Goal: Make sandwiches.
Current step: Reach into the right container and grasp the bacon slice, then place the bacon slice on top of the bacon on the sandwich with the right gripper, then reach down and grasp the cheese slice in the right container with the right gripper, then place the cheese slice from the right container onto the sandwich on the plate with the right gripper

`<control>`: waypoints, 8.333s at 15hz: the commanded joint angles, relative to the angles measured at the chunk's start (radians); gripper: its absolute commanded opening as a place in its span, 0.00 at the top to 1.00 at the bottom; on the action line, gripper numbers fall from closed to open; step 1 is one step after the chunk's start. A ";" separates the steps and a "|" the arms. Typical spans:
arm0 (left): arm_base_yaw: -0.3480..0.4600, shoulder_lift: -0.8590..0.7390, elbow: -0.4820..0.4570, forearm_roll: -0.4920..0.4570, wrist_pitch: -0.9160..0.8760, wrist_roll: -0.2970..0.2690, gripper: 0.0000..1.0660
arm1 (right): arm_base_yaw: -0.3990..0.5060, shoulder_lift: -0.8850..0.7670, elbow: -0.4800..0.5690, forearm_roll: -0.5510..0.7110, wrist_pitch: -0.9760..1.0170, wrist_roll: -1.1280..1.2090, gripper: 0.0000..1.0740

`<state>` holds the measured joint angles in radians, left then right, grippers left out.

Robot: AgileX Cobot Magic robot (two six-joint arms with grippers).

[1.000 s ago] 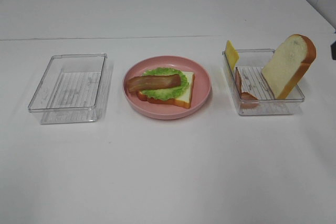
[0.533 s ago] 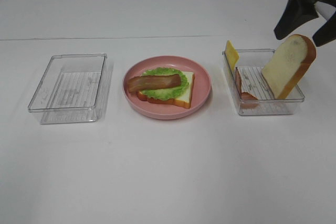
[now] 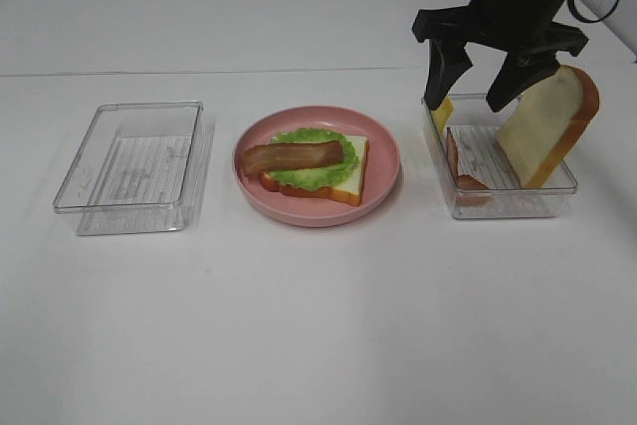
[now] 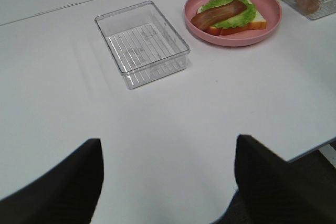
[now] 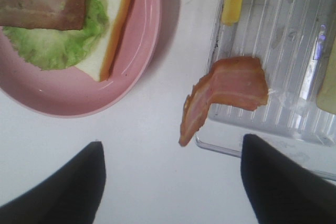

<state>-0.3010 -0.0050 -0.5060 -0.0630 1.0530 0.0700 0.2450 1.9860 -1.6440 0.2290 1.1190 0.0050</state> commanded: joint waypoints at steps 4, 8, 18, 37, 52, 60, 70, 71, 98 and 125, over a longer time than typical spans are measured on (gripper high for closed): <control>0.000 -0.021 0.005 0.001 -0.012 -0.008 0.36 | 0.001 0.132 -0.040 -0.059 -0.022 0.065 0.43; 0.000 -0.021 0.005 0.001 -0.012 -0.008 0.36 | 0.001 0.181 -0.040 -0.059 -0.050 0.065 0.57; 0.000 -0.021 0.005 0.001 -0.013 -0.008 0.36 | 0.001 0.110 -0.040 -0.081 -0.021 0.061 1.00; 0.000 -0.021 0.005 0.001 -0.013 -0.008 0.36 | 0.133 0.197 -0.040 0.954 -0.313 -0.375 1.00; 0.000 -0.021 0.005 0.001 -0.013 -0.008 0.36 | 0.114 0.241 -0.040 0.375 -0.290 0.012 1.00; 0.000 -0.021 0.005 0.001 -0.013 -0.008 0.36 | 0.114 0.198 -0.045 0.387 -0.247 -0.024 0.32; 0.000 -0.021 0.005 0.001 -0.013 -0.008 0.36 | 0.114 0.140 -0.336 -0.096 0.125 0.149 0.32; 0.000 -0.021 0.005 0.001 -0.013 -0.008 0.36 | 0.114 0.140 -0.336 -0.147 0.122 0.170 0.32; 0.000 -0.021 0.005 0.001 -0.013 -0.008 0.36 | 0.010 0.335 -0.402 -0.180 -0.063 0.142 1.00; 0.000 -0.021 0.005 0.001 -0.013 -0.008 0.36 | 0.173 0.323 -0.190 0.452 -0.321 -0.005 1.00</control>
<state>-0.3010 -0.0050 -0.5060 -0.0630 1.0500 0.0700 0.4250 2.3120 -1.8370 0.6890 0.8050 0.0000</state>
